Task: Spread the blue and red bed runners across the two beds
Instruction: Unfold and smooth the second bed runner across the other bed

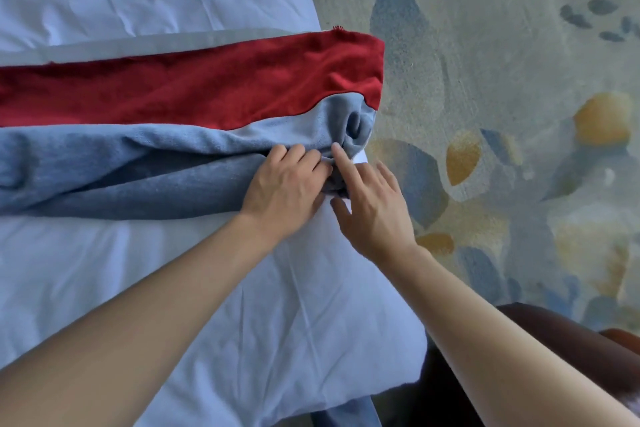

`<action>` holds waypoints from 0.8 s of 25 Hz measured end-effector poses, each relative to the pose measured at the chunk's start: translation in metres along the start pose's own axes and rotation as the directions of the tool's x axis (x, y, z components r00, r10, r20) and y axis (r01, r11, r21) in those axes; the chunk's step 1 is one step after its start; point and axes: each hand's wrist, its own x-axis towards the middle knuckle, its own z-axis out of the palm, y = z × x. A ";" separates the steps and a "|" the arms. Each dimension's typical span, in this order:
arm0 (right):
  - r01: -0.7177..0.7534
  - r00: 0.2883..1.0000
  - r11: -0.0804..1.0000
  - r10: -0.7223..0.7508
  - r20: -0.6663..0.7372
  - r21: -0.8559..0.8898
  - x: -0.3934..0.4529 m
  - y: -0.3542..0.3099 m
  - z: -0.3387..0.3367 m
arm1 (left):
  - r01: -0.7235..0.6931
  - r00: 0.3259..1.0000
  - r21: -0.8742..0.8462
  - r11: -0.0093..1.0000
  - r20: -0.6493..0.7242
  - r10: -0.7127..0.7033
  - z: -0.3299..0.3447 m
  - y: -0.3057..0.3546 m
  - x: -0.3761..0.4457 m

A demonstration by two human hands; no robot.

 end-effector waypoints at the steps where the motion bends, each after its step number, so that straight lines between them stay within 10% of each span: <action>1: 0.009 1.000 1.000 -0.009 -0.024 -0.012 0.000 0.000 0.005 | 0.000 1.000 -0.004 1.000 -0.011 0.000 0.000 -0.001 0.000; 7: 0.011 0.999 0.991 -0.005 0.049 -0.135 0.004 0.040 -0.008 | -0.340 0.934 0.108 0.934 -0.078 0.348 0.007 0.026 -0.027; 13: -0.171 0.985 0.985 0.171 0.021 0.015 -0.013 0.052 -0.019 | -0.093 0.990 0.120 0.988 -0.093 0.104 0.007 0.012 -0.015; 20: 0.006 1.000 0.995 -0.005 0.015 -0.103 -0.025 0.060 -0.012 | -0.109 0.984 0.071 0.992 -0.134 0.117 0.007 0.006 -0.009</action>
